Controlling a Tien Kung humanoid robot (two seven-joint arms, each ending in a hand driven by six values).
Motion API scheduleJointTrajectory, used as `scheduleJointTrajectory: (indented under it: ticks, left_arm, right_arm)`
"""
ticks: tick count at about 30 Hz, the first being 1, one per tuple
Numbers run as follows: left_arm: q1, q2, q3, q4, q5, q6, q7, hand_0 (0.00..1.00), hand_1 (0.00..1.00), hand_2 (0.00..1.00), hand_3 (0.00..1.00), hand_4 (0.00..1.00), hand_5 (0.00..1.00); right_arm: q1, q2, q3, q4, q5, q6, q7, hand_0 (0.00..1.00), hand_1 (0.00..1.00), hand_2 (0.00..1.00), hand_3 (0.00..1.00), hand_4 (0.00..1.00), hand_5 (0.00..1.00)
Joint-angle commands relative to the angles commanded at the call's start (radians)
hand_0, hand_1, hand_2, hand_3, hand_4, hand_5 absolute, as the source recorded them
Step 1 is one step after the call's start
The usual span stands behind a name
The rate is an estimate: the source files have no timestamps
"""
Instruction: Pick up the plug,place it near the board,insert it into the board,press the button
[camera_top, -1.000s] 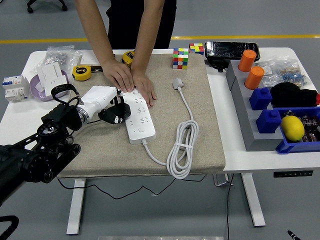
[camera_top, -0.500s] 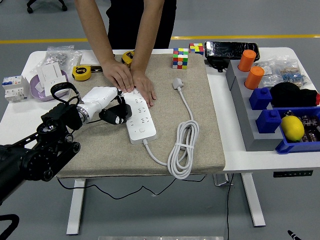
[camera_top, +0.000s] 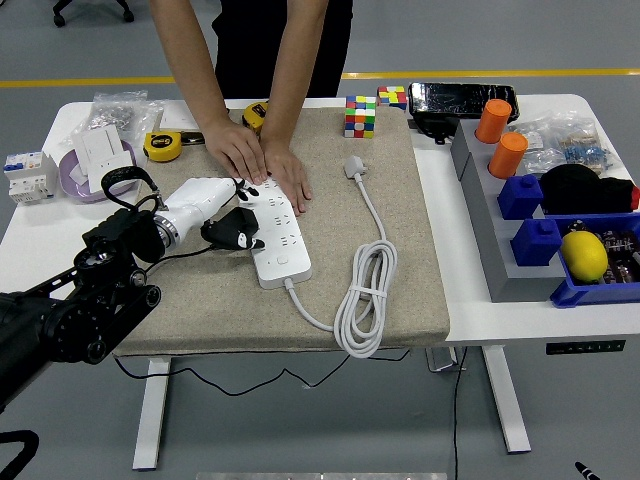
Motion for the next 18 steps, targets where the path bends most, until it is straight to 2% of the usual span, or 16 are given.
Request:
scheduleJointTrajectory:
  ticks: [4, 5, 8, 10, 11, 15, 16, 17, 18]
  left_arm:
    - [0.008, 0.002, -0.010, -0.006, -0.012, -0.009, -0.002, 0.773, 0.807, 0.765, 0.794, 0.998, 0.473]
    - [0.013, 0.003, -0.019, -0.011, -0.022, -0.015, -0.003, 0.805, 0.869, 0.830, 0.856, 0.998, 0.728]
    - [0.040, 0.001, -0.062, -0.039, -0.066, -0.026, -0.003, 0.805, 0.869, 0.830, 0.856, 0.998, 0.728]
    - [0.072, -0.006, -0.116, -0.072, -0.109, -0.023, 0.000, 0.805, 0.869, 0.830, 0.856, 0.998, 0.728]
    - [0.084, -0.010, -0.139, -0.086, -0.124, -0.020, 0.002, 0.899, 0.962, 0.943, 0.926, 0.998, 0.998]
    - [0.156, -0.033, -0.249, -0.165, -0.168, 0.011, 0.015, 0.899, 0.962, 0.943, 0.926, 0.998, 0.998]
    - [0.185, -0.047, -0.285, -0.196, -0.176, 0.022, 0.023, 0.899, 0.962, 0.943, 0.926, 0.998, 0.998]
    - [0.211, -0.059, -0.314, -0.223, -0.183, 0.031, 0.031, 0.998, 0.998, 0.976, 0.949, 0.998, 0.998]
    - [0.235, -0.069, -0.341, -0.249, -0.194, 0.038, 0.036, 0.998, 0.998, 0.976, 0.949, 0.998, 0.998]
  right_arm:
    - [-0.001, 0.000, -0.001, 0.000, 0.000, 0.000, 0.000, 0.848, 0.755, 0.743, 0.773, 0.998, 0.927]
    - [-0.001, 0.000, -0.002, 0.000, 0.001, 0.000, 0.000, 0.848, 0.756, 0.742, 0.774, 0.998, 0.926]
    - [-0.003, 0.001, -0.002, 0.000, 0.001, 0.000, 0.000, 0.848, 0.756, 0.742, 0.774, 0.998, 0.926]
    - [-0.004, 0.002, 0.000, 0.000, 0.000, 0.000, 0.000, 0.848, 0.756, 0.742, 0.774, 0.998, 0.926]
    - [-0.005, 0.002, 0.000, 0.000, 0.000, 0.000, 0.000, 0.846, 0.756, 0.743, 0.775, 0.998, 0.923]
    - [-0.007, 0.003, 0.002, 0.000, 0.002, -0.001, 0.001, 0.846, 0.756, 0.743, 0.775, 0.998, 0.923]
    - [-0.008, 0.004, 0.003, 0.000, 0.000, 0.000, 0.001, 0.846, 0.756, 0.743, 0.775, 0.998, 0.923]
    - [-0.008, 0.004, 0.004, 0.000, 0.001, -0.001, 0.001, 0.847, 0.757, 0.743, 0.773, 0.998, 0.922]
    - [-0.009, 0.004, 0.003, 0.000, 0.003, -0.001, 0.002, 0.847, 0.757, 0.743, 0.773, 0.998, 0.922]
